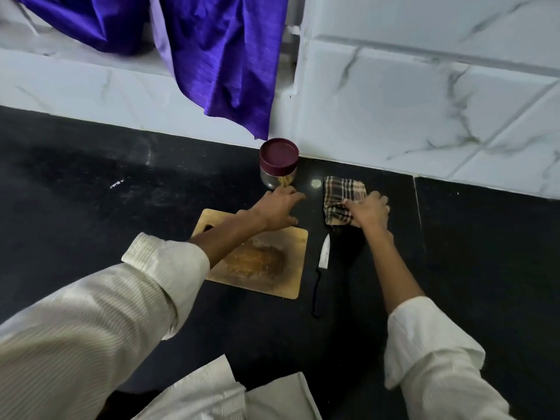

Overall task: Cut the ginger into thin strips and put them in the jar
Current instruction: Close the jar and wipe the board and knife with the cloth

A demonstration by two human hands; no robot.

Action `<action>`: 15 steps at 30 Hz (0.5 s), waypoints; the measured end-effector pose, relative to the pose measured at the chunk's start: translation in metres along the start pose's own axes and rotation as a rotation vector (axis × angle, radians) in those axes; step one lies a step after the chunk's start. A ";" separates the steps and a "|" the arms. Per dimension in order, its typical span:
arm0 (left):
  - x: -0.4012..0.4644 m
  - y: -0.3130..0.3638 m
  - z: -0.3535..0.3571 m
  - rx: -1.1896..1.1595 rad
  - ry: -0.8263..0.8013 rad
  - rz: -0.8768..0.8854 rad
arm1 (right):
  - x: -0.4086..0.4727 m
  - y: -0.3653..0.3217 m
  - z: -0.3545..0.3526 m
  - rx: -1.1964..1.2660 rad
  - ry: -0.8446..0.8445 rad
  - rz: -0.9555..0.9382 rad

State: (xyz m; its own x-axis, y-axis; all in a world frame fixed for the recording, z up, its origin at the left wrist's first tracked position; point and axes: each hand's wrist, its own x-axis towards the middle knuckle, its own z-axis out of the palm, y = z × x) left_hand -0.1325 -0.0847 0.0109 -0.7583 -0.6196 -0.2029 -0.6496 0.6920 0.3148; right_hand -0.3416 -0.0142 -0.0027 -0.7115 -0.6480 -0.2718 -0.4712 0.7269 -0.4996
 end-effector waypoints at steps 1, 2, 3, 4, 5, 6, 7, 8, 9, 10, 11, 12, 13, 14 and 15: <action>0.004 0.003 0.002 0.007 -0.001 0.007 | 0.004 0.001 0.001 -0.006 -0.007 0.033; 0.007 0.005 0.003 0.011 -0.004 0.014 | 0.008 0.001 0.002 -0.007 -0.012 0.048; 0.012 0.009 0.004 0.013 -0.011 0.023 | 0.013 0.002 0.004 -0.006 -0.016 0.060; 0.015 0.011 0.005 0.015 -0.018 0.030 | 0.016 0.001 0.006 -0.006 -0.020 0.068; 0.018 0.013 0.006 0.018 -0.029 0.038 | 0.020 0.001 0.008 -0.014 -0.025 0.079; 0.020 0.014 0.007 0.021 -0.041 0.042 | 0.022 0.000 0.010 -0.032 -0.025 0.091; 0.021 0.014 0.008 0.021 -0.049 0.042 | 0.023 0.000 0.012 -0.052 -0.021 0.105; 0.023 0.014 0.010 0.020 -0.054 0.037 | 0.025 -0.002 0.013 -0.065 -0.023 0.123; 0.023 0.013 0.011 0.018 -0.056 0.030 | 0.027 -0.002 0.013 -0.065 -0.029 0.145; 0.023 0.012 0.012 0.017 -0.060 0.022 | 0.030 -0.002 0.014 -0.044 -0.044 0.173; 0.023 0.011 0.012 0.015 -0.062 0.015 | 0.034 -0.002 0.015 -0.006 -0.060 0.202; 0.022 0.009 0.013 0.012 -0.061 0.009 | 0.037 -0.001 0.014 0.038 -0.077 0.228; 0.020 0.007 0.012 0.009 -0.059 0.003 | 0.040 0.001 0.015 0.073 -0.102 0.245; 0.018 0.007 0.012 0.005 -0.058 -0.001 | 0.039 0.001 0.013 0.104 -0.122 0.248; 0.015 0.005 0.011 -0.001 -0.052 -0.005 | 0.040 0.001 0.013 0.135 -0.132 0.240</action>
State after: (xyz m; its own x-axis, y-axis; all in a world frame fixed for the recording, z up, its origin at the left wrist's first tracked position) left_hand -0.1479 -0.0862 -0.0004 -0.7566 -0.6031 -0.2526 -0.6537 0.6882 0.3147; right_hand -0.3636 -0.0418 -0.0251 -0.7160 -0.4918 -0.4955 -0.2178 0.8317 -0.5108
